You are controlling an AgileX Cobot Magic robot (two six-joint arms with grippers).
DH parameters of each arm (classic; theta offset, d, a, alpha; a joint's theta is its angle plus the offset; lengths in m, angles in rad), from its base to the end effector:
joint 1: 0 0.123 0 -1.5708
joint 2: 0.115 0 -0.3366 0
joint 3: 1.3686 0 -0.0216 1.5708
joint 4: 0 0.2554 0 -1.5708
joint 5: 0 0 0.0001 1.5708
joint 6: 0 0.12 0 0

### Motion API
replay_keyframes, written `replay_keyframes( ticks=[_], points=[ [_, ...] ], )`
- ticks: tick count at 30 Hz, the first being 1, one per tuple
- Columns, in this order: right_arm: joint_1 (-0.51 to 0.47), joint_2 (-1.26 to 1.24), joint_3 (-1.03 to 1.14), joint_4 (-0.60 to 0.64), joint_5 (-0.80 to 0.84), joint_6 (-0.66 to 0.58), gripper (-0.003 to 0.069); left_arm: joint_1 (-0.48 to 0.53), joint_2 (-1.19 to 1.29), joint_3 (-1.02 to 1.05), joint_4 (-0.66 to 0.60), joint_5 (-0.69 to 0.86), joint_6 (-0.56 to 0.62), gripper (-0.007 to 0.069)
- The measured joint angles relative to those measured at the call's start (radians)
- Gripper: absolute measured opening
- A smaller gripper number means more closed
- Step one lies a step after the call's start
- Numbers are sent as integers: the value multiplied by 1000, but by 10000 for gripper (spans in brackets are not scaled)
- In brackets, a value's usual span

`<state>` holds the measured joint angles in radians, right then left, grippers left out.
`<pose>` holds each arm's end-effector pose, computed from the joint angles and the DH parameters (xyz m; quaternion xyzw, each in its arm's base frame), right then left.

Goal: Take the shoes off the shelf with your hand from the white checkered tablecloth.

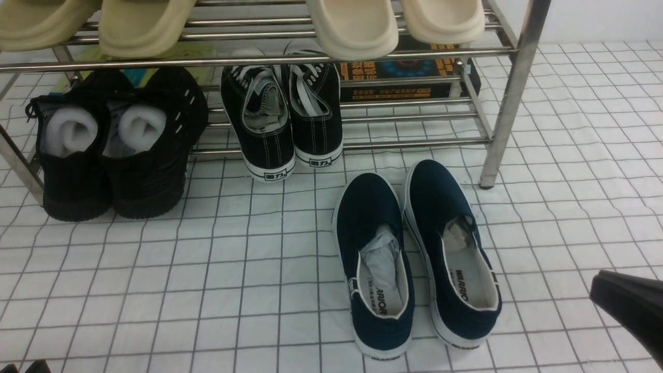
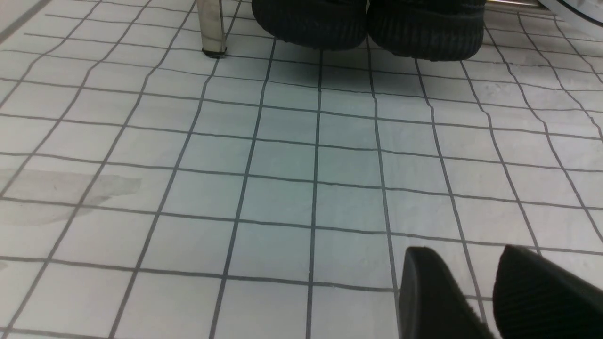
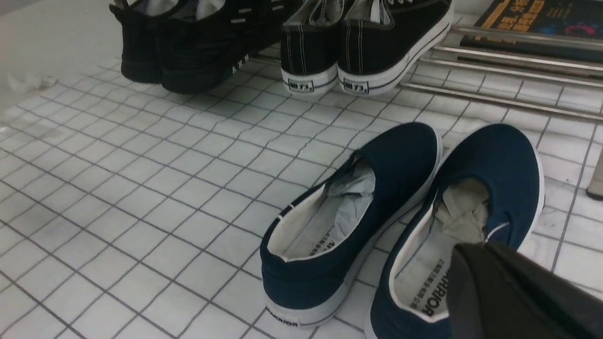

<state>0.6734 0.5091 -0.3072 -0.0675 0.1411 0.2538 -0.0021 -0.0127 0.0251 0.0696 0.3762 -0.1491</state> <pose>0.0782 0.0609 0.2815 -0.1878 0.7688 0.2515 0.5571 0.0328 0.0030 0.1624 -0.0407 0.8039 -0.0154 0.5931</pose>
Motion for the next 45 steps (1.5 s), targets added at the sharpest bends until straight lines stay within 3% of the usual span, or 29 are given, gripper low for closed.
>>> replay_keyframes(
  ticks=[21,32,38,45],
  points=[
    [-26,-107,42,18,30,-22,1,0,0,0,0,0,0,240],
    [-506,-343,244,4,58,-86,10,0,0,0,0,1,0,240],
    [-652,-468,327,51,68,-208,13,0,0,0,0,1,0,240],
    [-680,-519,329,112,205,-254,21,0,0,0,0,1,0,240]
  ],
)
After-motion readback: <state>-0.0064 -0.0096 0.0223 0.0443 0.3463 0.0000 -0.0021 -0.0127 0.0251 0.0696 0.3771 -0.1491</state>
